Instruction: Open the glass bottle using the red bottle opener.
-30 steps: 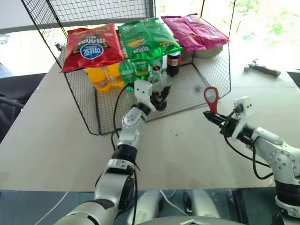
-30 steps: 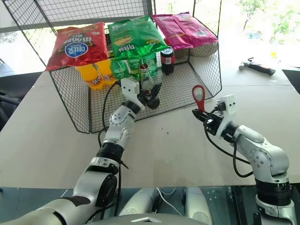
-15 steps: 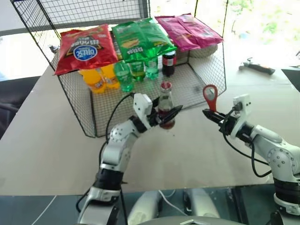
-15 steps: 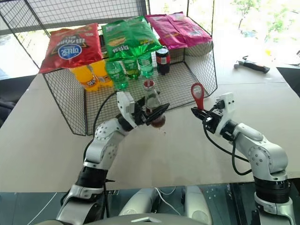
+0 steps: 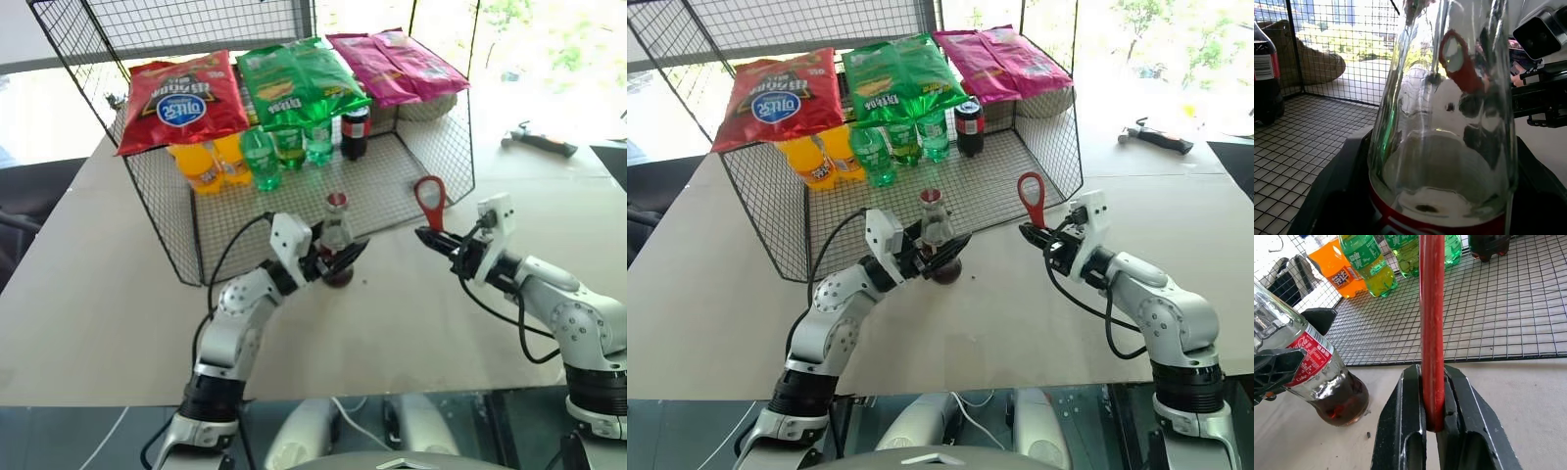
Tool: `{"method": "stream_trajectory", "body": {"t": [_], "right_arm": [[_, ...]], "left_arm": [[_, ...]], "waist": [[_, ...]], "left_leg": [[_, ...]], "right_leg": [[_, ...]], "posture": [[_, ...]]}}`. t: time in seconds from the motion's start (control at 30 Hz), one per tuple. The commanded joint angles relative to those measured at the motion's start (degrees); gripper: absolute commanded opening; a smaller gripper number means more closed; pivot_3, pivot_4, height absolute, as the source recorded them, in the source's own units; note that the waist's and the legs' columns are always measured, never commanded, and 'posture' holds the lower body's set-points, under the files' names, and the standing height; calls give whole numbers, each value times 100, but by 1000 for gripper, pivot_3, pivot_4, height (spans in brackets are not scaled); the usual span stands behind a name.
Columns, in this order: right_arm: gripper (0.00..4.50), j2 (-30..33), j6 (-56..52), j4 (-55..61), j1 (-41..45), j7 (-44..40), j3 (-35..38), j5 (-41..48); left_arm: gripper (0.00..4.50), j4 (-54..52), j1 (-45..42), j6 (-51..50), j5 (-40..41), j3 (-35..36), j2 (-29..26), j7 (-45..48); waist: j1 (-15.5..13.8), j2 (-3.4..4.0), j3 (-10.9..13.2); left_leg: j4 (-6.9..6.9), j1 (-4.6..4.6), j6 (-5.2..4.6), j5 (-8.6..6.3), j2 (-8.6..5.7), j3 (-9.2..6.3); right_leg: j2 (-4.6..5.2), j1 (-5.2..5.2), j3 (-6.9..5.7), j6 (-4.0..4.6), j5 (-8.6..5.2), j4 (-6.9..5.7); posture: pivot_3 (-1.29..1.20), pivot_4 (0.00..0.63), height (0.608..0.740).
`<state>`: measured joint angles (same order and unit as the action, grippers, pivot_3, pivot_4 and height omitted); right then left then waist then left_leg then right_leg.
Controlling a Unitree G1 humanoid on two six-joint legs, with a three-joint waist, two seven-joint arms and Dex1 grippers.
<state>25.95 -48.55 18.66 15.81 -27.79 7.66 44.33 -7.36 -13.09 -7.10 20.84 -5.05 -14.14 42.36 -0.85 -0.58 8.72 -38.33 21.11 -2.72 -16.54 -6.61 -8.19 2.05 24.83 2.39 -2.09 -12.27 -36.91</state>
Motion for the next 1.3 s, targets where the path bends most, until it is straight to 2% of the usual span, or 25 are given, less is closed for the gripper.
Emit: {"method": "stream_trajectory", "body": {"t": [0.03,0.1,0.13,0.17,0.2,0.53,0.93,1.23,1.3], "right_arm": [[0,-1,30,63,129,-68,23,48],[0,-1,29,64,122,-72,26,46],[0,-2,28,72,111,-72,32,47],[0,-3,25,86,97,-70,37,52],[0,-5,26,84,94,-72,39,51],[0,-9,80,-35,159,-128,23,-7],[0,-40,118,-194,343,-216,-30,-120],[0,-86,145,-233,404,-246,-62,-181],[0,-106,147,-226,411,-245,-66,-189]], "left_arm": [[2622,-263,60,-117,248,-63,14,142],[3674,-305,80,-164,328,-57,-1,187],[3914,-335,98,-181,372,-57,-15,227],[4381,-350,107,-137,365,-46,-14,235],[4466,-344,103,-66,338,-28,5,223],[4466,-611,52,204,694,225,44,370],[4466,-380,-97,900,104,130,-9,337],[4466,-196,-109,1024,-2,58,-23,404],[3959,-211,-133,991,118,106,44,353]], "waist": [[0,0,0],[0,0,0],[2,0,0],[2,0,0],[2,0,0],[1,0,0],[1,0,0],[1,0,0],[2,0,0]], "left_leg": [[0,0,0,0,0,0],[0,0,0,0,0,0],[0,0,0,0,0,0],[0,1,0,0,0,0],[0,1,0,0,0,0],[-1,0,0,0,0,0],[-1,-1,0,0,0,1],[0,-1,0,0,0,1],[0,-1,0,0,0,1]], "right_leg": [[0,0,0,0,0,0],[0,0,0,0,0,0],[0,0,0,0,0,0],[0,0,0,0,0,1],[0,0,0,0,0,1],[1,-1,0,1,1,-1],[1,-1,0,1,1,-1],[0,-1,0,1,1,0],[0,-1,0,1,1,0]], "posture": [[0,150,735],[0,150,735],[0,150,735],[0,150,735],[0,150,735],[0,150,735],[0,150,735],[0,150,735],[0,150,735]]}}
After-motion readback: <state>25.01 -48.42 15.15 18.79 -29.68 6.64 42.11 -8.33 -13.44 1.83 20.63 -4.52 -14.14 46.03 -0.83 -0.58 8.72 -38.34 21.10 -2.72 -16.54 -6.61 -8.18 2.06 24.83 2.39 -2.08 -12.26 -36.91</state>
